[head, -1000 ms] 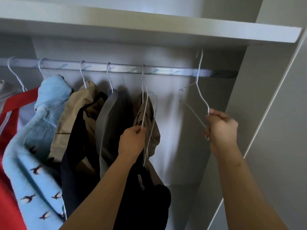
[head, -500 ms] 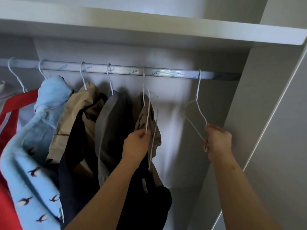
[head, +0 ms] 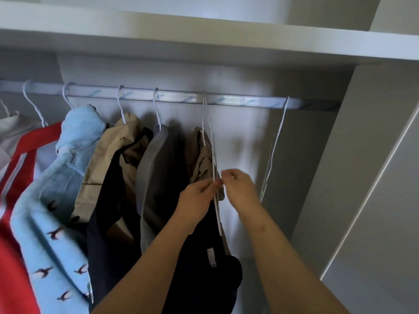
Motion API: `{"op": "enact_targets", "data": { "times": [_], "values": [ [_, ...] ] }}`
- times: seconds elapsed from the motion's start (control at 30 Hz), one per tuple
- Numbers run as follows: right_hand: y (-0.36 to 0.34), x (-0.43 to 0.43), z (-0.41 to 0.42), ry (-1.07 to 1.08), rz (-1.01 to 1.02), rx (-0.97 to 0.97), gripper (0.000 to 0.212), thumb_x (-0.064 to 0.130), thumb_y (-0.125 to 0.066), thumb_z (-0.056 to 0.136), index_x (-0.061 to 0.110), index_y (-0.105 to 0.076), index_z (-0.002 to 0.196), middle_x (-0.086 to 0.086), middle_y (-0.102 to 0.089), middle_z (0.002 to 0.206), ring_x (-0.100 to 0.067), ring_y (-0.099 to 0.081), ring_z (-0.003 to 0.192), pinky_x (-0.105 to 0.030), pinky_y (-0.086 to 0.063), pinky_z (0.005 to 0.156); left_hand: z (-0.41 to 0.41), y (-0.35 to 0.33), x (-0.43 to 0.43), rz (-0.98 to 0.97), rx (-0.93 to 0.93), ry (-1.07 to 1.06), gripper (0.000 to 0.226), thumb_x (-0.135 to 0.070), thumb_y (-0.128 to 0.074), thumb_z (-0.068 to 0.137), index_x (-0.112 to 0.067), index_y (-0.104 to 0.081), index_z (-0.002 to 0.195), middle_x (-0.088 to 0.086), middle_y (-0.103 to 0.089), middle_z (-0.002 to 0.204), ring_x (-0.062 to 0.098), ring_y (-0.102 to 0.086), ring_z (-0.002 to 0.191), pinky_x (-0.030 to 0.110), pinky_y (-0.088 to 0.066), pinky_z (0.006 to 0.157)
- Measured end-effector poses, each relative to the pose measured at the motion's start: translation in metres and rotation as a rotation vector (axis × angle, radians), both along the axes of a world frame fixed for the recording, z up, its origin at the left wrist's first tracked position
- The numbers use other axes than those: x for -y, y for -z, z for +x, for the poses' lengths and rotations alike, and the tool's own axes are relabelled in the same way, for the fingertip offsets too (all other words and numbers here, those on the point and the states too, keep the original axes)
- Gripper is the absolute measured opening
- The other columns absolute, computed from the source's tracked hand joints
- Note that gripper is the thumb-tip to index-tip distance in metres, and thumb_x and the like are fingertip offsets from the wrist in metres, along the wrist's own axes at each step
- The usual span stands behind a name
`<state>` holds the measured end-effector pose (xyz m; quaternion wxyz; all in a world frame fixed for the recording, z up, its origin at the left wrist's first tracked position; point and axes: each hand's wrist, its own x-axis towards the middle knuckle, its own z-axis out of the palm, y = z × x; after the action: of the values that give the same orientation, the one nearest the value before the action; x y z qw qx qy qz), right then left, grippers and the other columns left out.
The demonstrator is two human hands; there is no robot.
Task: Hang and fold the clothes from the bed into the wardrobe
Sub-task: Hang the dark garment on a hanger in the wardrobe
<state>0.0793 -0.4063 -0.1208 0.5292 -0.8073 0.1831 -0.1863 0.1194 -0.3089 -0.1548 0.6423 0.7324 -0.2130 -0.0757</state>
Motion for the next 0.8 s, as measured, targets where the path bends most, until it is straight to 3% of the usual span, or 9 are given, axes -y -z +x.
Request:
{"op": "enact_targets", "data": {
  "times": [0.1, 0.17, 0.3, 0.37, 0.5, 0.57, 0.67, 0.8],
  "values": [
    [0.013, -0.012, 0.017, -0.045, 0.197, -0.032, 0.017, 0.029, -0.047, 0.096, 0.018, -0.060, 0.097, 0.001, -0.063, 0.090, -0.013, -0.061, 0.084, -0.023, -0.047, 0.073, 0.002, -0.002, -0.005, 0.029, 0.005, 0.044, 0.021, -0.031, -0.048, 0.095, -0.040, -0.067, 0.102, -0.014, -0.070, 0.088, -0.002, -0.066, 0.082, 0.014, -0.049, 0.074],
    [0.012, -0.012, 0.025, -0.001, 0.187, -0.014, 0.012, 0.023, -0.050, 0.095, 0.019, -0.061, 0.089, 0.000, -0.063, 0.086, -0.016, -0.062, 0.084, -0.026, -0.050, 0.075, 0.005, -0.002, -0.010, 0.062, 0.007, 0.060, 0.019, -0.031, -0.050, 0.094, -0.039, -0.063, 0.105, -0.015, -0.068, 0.092, -0.004, -0.064, 0.082, 0.008, -0.046, 0.067],
    [0.001, -0.010, 0.034, 0.089, 0.103, -0.021, 0.015, 0.010, -0.047, 0.093, 0.007, -0.062, 0.091, -0.007, -0.061, 0.083, -0.019, -0.056, 0.071, -0.025, -0.046, 0.058, 0.009, -0.004, -0.020, 0.103, -0.070, -0.039, 0.020, -0.025, -0.065, 0.084, -0.027, -0.056, 0.102, 0.000, -0.065, 0.097, 0.014, -0.064, 0.086, 0.023, -0.051, 0.073],
    [-0.003, -0.008, 0.035, 0.148, 0.082, 0.038, 0.017, 0.010, -0.042, 0.095, 0.008, -0.058, 0.092, -0.009, -0.061, 0.093, -0.021, -0.057, 0.078, -0.027, -0.046, 0.061, 0.012, -0.008, -0.029, 0.140, -0.125, -0.063, 0.022, -0.018, -0.069, 0.081, -0.026, -0.056, 0.096, 0.006, -0.064, 0.094, 0.020, -0.064, 0.083, 0.030, -0.053, 0.074],
    [-0.002, -0.007, 0.027, 0.138, 0.093, 0.180, 0.024, 0.015, -0.040, 0.098, 0.024, -0.046, 0.077, 0.001, -0.061, 0.074, -0.011, -0.052, 0.062, -0.023, -0.043, 0.061, 0.017, -0.018, -0.055, 0.301, -0.148, 0.209, 0.033, 0.000, -0.072, 0.072, -0.025, -0.059, 0.089, 0.004, -0.060, 0.100, 0.021, -0.061, 0.086, 0.029, -0.052, 0.074],
    [0.004, -0.008, 0.021, 0.158, 0.082, 0.223, 0.023, 0.016, -0.043, 0.096, 0.024, -0.047, 0.074, 0.002, -0.058, 0.066, -0.012, -0.052, 0.060, -0.024, -0.039, 0.057, 0.017, -0.021, -0.063, 0.356, -0.100, 0.254, 0.035, 0.008, -0.064, 0.072, -0.023, -0.055, 0.084, 0.003, -0.058, 0.094, 0.017, -0.057, 0.076, 0.023, -0.047, 0.061],
    [0.021, -0.014, 0.004, 0.204, 0.148, 0.202, 0.018, 0.021, -0.051, 0.090, 0.019, -0.050, 0.072, -0.001, -0.052, 0.063, -0.017, -0.046, 0.057, -0.027, -0.038, 0.056, 0.010, -0.020, -0.070, 0.439, 0.064, 0.139, 0.034, 0.009, -0.053, 0.077, -0.025, -0.045, 0.077, 0.001, -0.052, 0.082, 0.013, -0.051, 0.063, 0.017, -0.040, 0.047],
    [0.052, -0.030, -0.032, 0.219, 0.211, 0.191, 0.036, 0.022, -0.060, 0.085, 0.015, -0.033, 0.061, -0.012, -0.034, 0.059, -0.024, -0.036, 0.057, -0.034, -0.037, 0.060, -0.003, -0.008, -0.085, 0.474, 0.353, -0.083, 0.034, 0.007, -0.049, 0.081, -0.026, -0.040, 0.078, 0.001, -0.050, 0.087, 0.018, -0.052, 0.076, 0.024, -0.041, 0.060]
  ]
}}
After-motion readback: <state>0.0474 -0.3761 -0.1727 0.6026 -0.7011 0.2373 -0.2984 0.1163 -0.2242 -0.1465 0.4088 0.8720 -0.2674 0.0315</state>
